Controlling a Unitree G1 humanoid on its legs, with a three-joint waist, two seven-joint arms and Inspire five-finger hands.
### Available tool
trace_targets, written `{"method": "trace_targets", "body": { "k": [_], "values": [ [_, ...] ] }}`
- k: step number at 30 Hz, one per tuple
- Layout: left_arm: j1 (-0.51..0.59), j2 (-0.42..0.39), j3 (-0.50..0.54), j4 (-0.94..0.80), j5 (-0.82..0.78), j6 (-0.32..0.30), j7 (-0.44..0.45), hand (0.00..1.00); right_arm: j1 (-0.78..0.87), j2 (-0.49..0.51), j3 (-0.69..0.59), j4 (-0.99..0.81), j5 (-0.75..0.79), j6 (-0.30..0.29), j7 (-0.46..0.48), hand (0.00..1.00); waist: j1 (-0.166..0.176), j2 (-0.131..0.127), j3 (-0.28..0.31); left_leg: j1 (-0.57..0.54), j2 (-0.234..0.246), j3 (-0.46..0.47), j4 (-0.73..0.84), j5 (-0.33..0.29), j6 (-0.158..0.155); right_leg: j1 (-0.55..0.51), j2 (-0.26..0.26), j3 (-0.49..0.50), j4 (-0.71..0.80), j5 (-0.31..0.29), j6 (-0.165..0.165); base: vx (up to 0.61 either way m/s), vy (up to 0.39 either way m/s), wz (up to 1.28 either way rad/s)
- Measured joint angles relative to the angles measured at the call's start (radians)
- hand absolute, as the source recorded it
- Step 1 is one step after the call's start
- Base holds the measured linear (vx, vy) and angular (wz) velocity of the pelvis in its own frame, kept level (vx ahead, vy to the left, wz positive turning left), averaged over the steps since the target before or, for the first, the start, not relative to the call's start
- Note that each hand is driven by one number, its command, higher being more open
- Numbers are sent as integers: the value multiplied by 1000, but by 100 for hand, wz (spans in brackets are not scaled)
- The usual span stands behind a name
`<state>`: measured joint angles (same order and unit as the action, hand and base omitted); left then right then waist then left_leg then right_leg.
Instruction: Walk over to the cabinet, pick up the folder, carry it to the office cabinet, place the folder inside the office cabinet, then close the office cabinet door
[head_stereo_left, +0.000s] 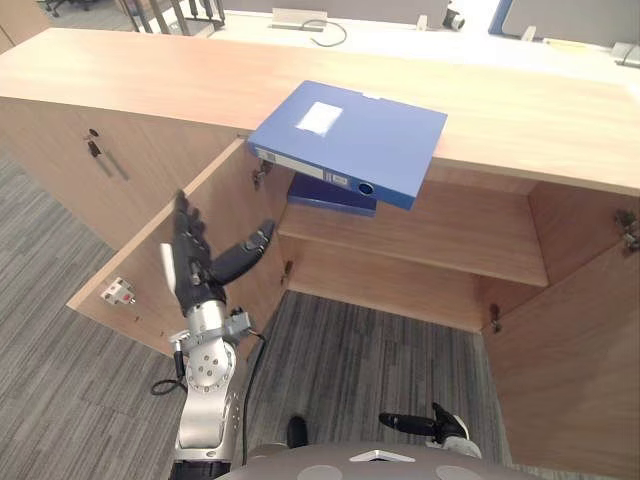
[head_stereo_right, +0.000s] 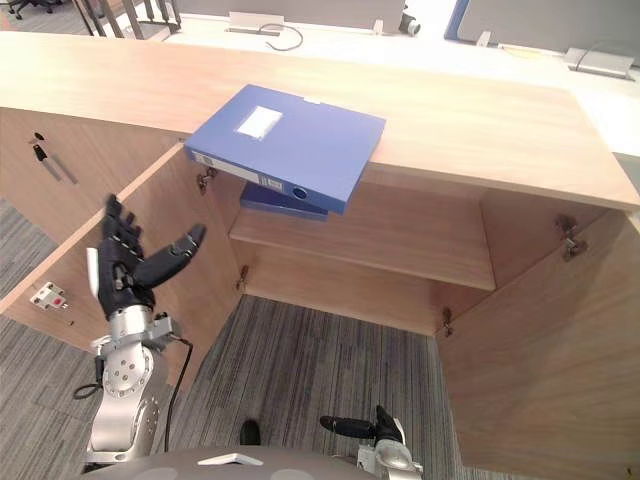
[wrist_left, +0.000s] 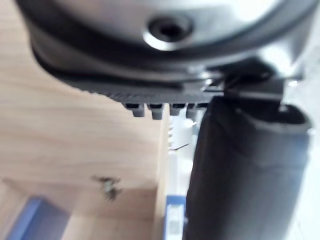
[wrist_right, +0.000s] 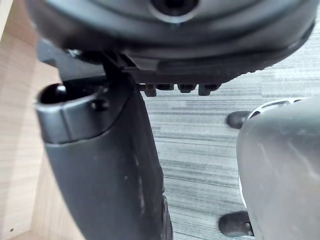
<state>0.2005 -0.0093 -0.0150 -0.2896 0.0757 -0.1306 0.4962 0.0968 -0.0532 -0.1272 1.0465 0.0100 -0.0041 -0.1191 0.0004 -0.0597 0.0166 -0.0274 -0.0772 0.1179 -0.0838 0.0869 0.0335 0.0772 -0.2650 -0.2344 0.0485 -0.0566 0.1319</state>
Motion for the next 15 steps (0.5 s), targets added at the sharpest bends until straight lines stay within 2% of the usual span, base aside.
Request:
{"method": "trace_targets", "body": {
  "k": [4, 6, 8, 12, 15],
  "values": [
    [-10, 0, 31, -31, 237, 26, 167, 100, 12, 6, 0, 20, 1, -10, -22, 100, 2, -15, -29, 9, 7, 5, -1, -14, -12, 1, 5, 23, 3, 4, -6, -25, -7, -6],
    [-28, 9, 46, -31, 297, 50, 212, 100, 13, 4, 0, 21, 5, -11, -23, 100, 4, -15, -30, 15, 8, 13, -2, -22, -18, 3, 4, 23, 5, 3, -5, -75, -1, -13],
    [-66, 26, 49, -30, 365, 79, 232, 100, 13, 1, 0, 21, 5, -10, -23, 100, 2, -14, -30, 15, 8, 13, -5, -25, -15, 2, 4, 23, 5, 3, -5, -90, -1, -6],
    [-169, 110, 9, -30, 498, 111, 233, 100, 11, -9, 2, 28, 4, -11, -21, 100, -6, -8, -32, 9, 8, 14, -5, -13, -31, -11, 4, 39, 11, -14, 0, -81, -15, -6],
    [-249, 153, -46, -27, 610, 117, 225, 100, 10, -34, 5, 57, 2, -10, -19, 100, -14, 10, -44, 4, 16, 16, -5, 2, -42, -26, 10, 45, 21, -21, -1, -48, -29, -4]
  ]
}}
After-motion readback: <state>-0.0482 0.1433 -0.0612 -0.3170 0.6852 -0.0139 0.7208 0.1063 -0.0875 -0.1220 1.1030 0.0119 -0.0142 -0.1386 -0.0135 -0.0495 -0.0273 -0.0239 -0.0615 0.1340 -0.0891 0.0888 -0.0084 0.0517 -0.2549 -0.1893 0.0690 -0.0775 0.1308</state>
